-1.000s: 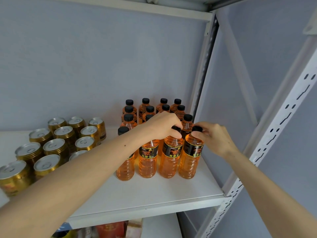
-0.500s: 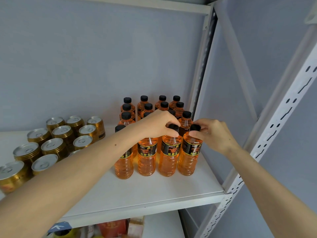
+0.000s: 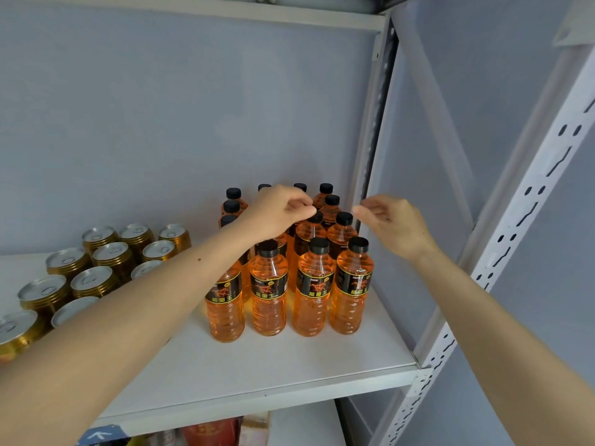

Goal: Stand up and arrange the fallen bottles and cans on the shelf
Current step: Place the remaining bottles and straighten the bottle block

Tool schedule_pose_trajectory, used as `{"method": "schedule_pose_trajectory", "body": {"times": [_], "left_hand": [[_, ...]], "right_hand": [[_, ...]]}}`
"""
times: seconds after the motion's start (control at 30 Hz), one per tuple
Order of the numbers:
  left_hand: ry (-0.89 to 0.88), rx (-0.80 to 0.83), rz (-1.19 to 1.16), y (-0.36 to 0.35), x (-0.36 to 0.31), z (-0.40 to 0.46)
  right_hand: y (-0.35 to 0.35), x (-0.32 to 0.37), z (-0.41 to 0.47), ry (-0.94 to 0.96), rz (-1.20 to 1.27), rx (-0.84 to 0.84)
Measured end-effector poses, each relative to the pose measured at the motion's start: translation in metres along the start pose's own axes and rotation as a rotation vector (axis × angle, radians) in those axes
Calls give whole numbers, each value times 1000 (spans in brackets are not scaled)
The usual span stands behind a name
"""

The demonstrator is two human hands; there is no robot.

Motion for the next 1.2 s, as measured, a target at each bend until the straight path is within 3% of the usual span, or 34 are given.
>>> {"method": "schedule_pose_trajectory", "body": {"times": [0.2,0.37,0.57,1.07,1.2], "left_hand": [[101,181,113,-24,12,23],[90,278,177,-36,15,39],[50,211,206,-36,13,42],[-2,281,128,-34,5,32],[68,191,25,-12,16,43]], "right_hand": [[-31,-4,42,-151,-74,187],[-40,-8,51,-126,-133,199],[-37,-11,48,-90,-100,182],[-31,-12,40,-96,-109,252],[-24,-11,56,-166,-15,140]]}}
Point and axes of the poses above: each hand's wrist, its own z-axis towards the middle knuckle, its own y-axis out of the back of the hand, x = y × z, the point moved 4 cm from there along z, towards the middle knuckle, and after that the axes turned 3 degrees about -y, right-handed, at the moved point
